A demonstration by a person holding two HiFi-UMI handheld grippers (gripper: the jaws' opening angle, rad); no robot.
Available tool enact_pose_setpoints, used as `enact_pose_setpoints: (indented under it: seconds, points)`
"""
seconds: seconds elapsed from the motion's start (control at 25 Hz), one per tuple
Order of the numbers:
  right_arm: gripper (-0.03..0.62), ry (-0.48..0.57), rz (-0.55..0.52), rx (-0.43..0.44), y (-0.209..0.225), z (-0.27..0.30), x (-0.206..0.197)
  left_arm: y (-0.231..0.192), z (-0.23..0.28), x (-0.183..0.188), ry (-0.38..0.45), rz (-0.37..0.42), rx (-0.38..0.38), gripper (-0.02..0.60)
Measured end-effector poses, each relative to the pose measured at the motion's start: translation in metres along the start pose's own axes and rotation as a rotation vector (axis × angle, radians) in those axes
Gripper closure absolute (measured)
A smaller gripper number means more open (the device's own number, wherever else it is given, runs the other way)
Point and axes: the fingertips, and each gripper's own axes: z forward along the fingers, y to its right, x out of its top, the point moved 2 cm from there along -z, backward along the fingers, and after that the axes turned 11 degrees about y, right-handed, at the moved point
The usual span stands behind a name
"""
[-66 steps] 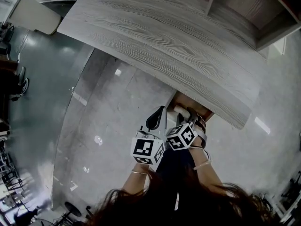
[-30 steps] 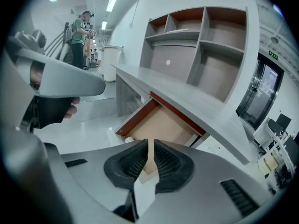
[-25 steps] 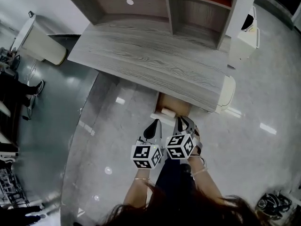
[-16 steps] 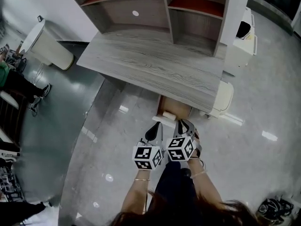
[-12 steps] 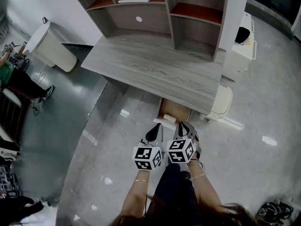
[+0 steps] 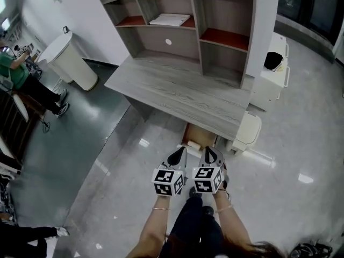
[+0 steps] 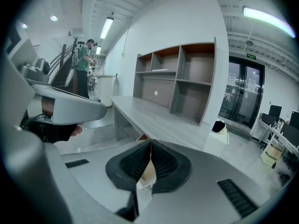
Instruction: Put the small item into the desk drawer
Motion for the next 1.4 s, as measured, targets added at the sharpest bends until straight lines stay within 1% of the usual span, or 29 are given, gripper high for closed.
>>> enact_pose_setpoints:
  seconds: [0.4,0.84,1.08,1.4]
  points:
    - [0.591,0.081,0.002,-0.001,0.013,-0.043,0.039,0.030,-0.022,0.041,0.040,0.021,0.004,0.566]
    - [0.592,0.155,-0.007,0.003,0.022,-0.089,0.083,0.071,-0.045,0.089,0.063,0.078,-0.041,0.566]
    - [0.592,0.214,-0.016,-0.009,0.022,-0.108,0.106,0.075,-0.059,0.107,0.086,0.095,-0.042,0.566]
    - [0.592,0.264,-0.032,-0.035,0.015,-0.139,0.129,0.088,-0.085,0.124,0.102,0.110,-0.085,0.566]
